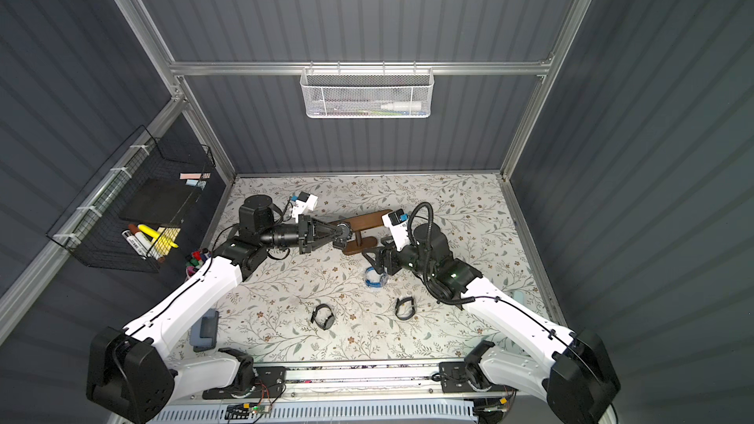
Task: Place watch on stand
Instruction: Pick up the watch at the center of the board.
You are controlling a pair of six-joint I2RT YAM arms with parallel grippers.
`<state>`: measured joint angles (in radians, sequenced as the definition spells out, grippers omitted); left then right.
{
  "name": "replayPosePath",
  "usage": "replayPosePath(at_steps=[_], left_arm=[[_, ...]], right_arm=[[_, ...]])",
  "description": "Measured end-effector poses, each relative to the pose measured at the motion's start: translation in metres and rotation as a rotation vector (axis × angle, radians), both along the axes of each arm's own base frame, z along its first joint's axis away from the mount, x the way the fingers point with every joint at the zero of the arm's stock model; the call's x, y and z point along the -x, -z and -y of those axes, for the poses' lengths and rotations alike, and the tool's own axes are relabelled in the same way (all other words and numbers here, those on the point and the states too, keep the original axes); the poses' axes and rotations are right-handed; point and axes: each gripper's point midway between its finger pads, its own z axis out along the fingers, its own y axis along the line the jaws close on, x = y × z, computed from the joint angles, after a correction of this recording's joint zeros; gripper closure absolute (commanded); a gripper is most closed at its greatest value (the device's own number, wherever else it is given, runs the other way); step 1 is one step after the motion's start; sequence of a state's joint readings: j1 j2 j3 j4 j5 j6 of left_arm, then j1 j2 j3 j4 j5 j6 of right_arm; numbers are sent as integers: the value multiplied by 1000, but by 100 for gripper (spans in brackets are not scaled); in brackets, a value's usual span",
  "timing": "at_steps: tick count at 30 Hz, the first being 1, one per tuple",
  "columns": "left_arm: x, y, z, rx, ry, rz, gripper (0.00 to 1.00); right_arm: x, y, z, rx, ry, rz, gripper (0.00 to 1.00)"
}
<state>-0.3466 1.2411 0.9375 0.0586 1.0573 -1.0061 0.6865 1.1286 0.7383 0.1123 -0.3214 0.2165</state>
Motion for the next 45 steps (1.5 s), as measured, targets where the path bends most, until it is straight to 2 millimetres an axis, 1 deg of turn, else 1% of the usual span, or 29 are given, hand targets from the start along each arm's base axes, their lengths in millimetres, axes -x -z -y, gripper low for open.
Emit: replayPosePath(at_steps=[2, 4, 7, 10, 13, 18, 21, 25, 29, 32, 42, 43, 45], left_arm=[[0, 0, 0, 5, -3, -7, 98], [0, 2, 0, 10, -5, -18, 98], [0, 5, 0, 17, -9, -34, 98], [2, 9, -1, 20, -13, -49, 98], [3, 8, -2, 27, -13, -53, 98], [4, -1, -2, 51, -10, -35, 98], [5, -1, -2, 64, -9, -39, 98], [6, 3, -2, 68, -8, -54, 98], [5, 2, -2, 73, -8, -51, 97], [5, 0, -2, 79, -10, -47, 97], [4, -2, -3, 85, -10, -41, 97], [4, -2, -3, 85, -10, -40, 97], [5, -3, -3, 86, -10, -37, 97]], right_arm=[[-4, 4, -1, 13, 6, 6, 26], [-8, 5, -5, 20, -1, 12, 27], [-13, -3, -15, 1, -28, 30, 27], [-18, -11, -25, -26, -57, 47, 29], [-20, -12, -33, -44, -84, 53, 29], [-22, -8, -42, -61, -119, 53, 29], [-21, -9, -46, -75, -140, 59, 29], [-20, -17, -49, -100, -160, 84, 31], [-19, -22, -52, -116, -177, 101, 36], [-22, -24, -57, -125, -190, 106, 36], [-26, -23, -68, -151, -225, 120, 38], [-26, -24, -68, -155, -228, 122, 38], [-26, -25, -69, -160, -234, 126, 43]])
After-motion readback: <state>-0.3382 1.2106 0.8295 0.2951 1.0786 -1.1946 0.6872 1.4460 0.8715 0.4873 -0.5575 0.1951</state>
